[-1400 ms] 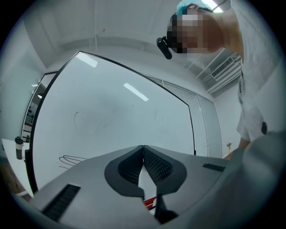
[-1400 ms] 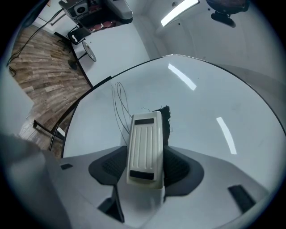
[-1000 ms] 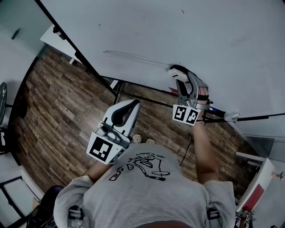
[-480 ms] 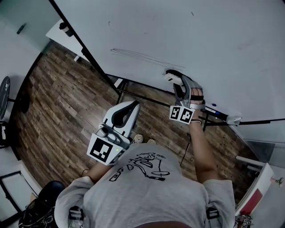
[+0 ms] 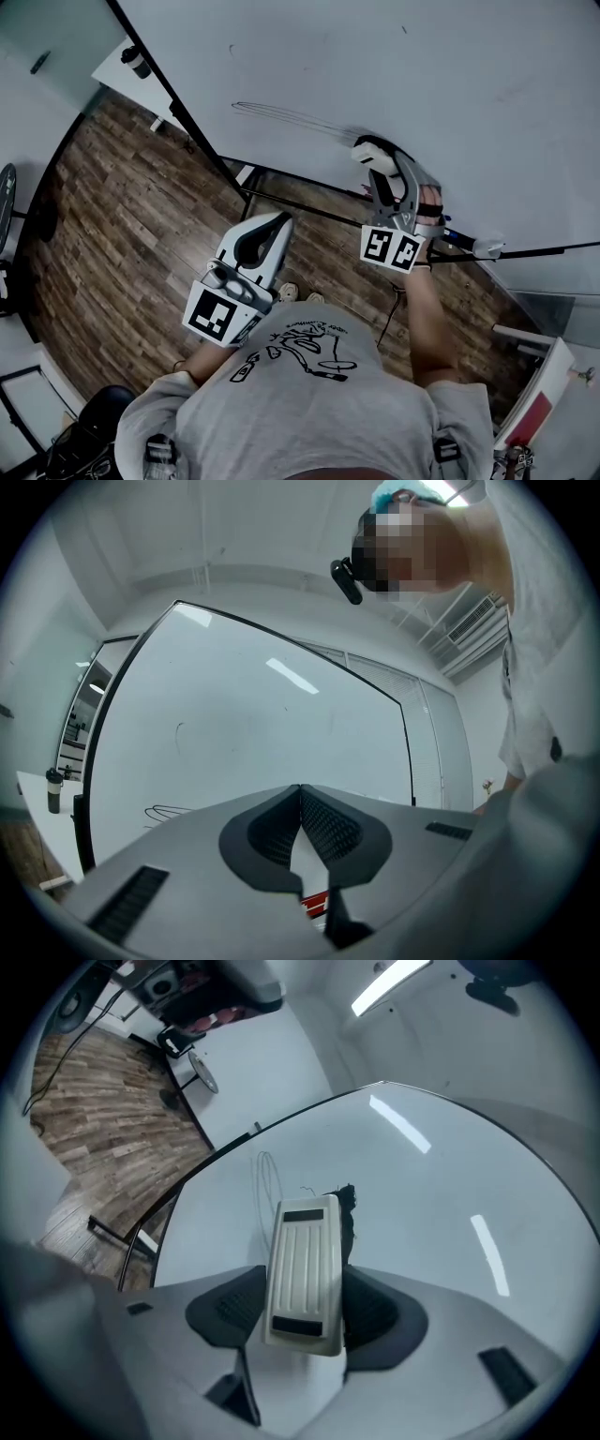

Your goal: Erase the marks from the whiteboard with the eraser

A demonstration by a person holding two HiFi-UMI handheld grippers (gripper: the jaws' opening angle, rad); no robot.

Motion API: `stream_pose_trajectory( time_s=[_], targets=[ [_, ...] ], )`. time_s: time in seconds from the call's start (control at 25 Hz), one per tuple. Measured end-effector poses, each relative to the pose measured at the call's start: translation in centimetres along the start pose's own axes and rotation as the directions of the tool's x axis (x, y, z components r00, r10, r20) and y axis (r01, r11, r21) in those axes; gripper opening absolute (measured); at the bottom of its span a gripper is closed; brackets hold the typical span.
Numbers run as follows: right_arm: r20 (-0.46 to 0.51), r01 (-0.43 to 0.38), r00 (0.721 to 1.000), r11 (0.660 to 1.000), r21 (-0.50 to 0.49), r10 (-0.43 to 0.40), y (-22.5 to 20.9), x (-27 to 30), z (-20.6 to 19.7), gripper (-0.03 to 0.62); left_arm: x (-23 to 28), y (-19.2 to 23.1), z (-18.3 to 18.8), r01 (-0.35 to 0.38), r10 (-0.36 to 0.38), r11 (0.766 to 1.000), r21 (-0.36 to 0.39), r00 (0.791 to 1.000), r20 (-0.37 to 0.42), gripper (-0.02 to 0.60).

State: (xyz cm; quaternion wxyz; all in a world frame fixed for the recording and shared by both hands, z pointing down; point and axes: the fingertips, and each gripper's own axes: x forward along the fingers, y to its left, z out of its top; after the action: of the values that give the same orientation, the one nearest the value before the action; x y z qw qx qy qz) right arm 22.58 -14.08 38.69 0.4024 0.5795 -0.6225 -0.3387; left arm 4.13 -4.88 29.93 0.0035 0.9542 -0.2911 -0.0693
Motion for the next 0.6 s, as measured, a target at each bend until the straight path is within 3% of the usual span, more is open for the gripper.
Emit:
stream_pose_trajectory(
  time_s=[0.28, 0.6],
  targets=[
    [0.006, 0.112, 0.994, 0.989, 0.094, -0.113, -8.2, -1.1, 1.5, 0.261, -0.4, 0.4, -0.2, 0.005, -0.005, 1.000, -0.009, 1.000, 0.000, 0.021],
    [-0.005, 0.139, 0.990, 0.986, 0.094, -0.139, -9.5, 0.7, 0.8, 0.261, -0.7, 1.0, -0.3, -0.002, 0.002, 1.000, -0.016, 1.000, 0.002, 0.021]
  ],
)
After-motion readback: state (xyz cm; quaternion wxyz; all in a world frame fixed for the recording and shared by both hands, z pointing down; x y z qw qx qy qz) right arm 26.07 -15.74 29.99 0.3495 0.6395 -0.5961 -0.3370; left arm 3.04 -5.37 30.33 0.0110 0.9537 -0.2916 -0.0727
